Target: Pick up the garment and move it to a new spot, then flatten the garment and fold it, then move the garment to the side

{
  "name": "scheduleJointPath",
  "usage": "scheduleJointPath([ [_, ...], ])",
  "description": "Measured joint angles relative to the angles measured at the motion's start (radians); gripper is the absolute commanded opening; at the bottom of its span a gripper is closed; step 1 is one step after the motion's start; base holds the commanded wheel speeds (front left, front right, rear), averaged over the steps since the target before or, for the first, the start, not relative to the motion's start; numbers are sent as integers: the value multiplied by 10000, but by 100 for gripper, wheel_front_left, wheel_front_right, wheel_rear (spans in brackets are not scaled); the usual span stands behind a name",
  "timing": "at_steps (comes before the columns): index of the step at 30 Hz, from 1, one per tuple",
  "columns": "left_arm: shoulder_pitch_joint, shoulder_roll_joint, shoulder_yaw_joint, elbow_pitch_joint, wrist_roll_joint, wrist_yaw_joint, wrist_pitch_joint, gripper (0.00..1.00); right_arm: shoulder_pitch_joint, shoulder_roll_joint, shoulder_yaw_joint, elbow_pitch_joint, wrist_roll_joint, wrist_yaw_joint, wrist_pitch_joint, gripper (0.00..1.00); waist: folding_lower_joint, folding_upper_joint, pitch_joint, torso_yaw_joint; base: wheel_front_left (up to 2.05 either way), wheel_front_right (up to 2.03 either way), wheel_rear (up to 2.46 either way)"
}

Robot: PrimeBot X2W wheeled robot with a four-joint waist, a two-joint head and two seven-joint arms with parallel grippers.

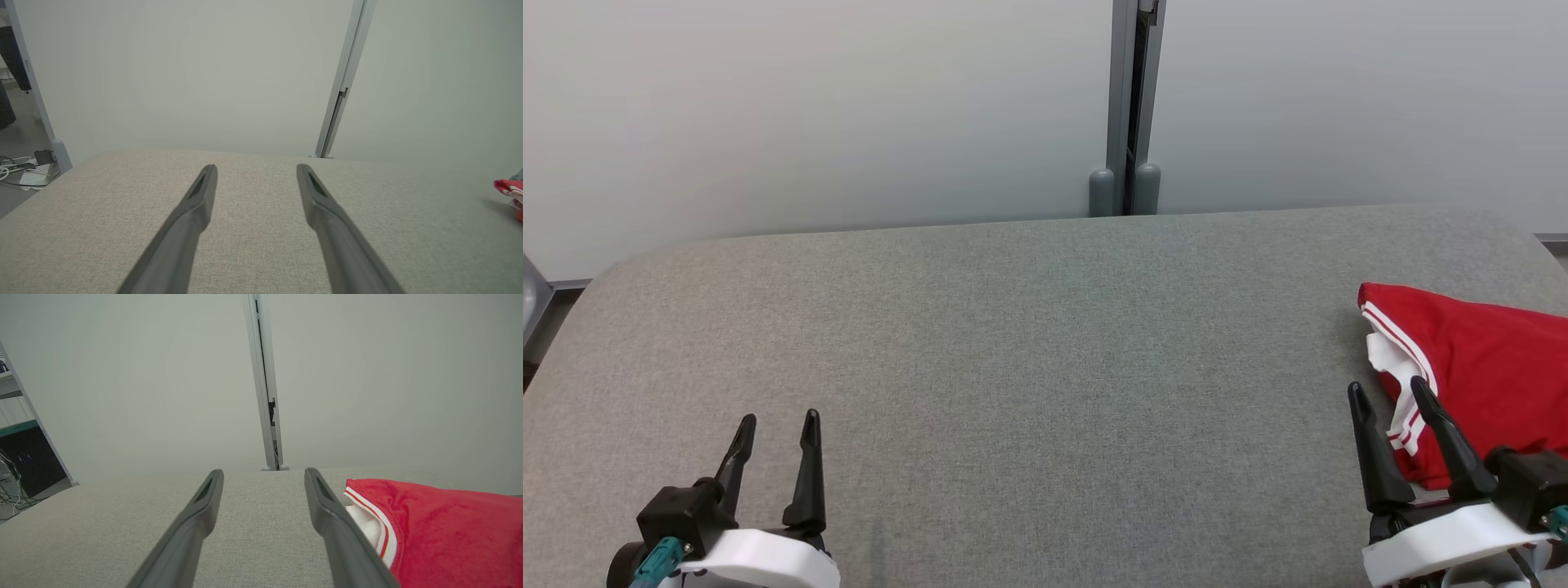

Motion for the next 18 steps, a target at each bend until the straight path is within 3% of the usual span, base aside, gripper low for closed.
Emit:
scheduleJointPath([
  [6,0,-8,77,36,-48,-128,0,100,-2,42,-6,56,33,0,-2,100,0,0,12,29,0,0,0],
  [7,0,-8,86,44,-59,-140,0,0,-2,54,-8,71,42,0,-2,0,0,0,14,33,0,0,0],
  [12,453,-240,19,460,-75,-134,77,0,336,213,104,516,59,0,19,0,0,0,16,35,0,0,0],
  [18,492,-351,201,518,-986,-240,418,0,391,284,10,583,1039,0,244,0,0,0,37,34,0,0,0],
])
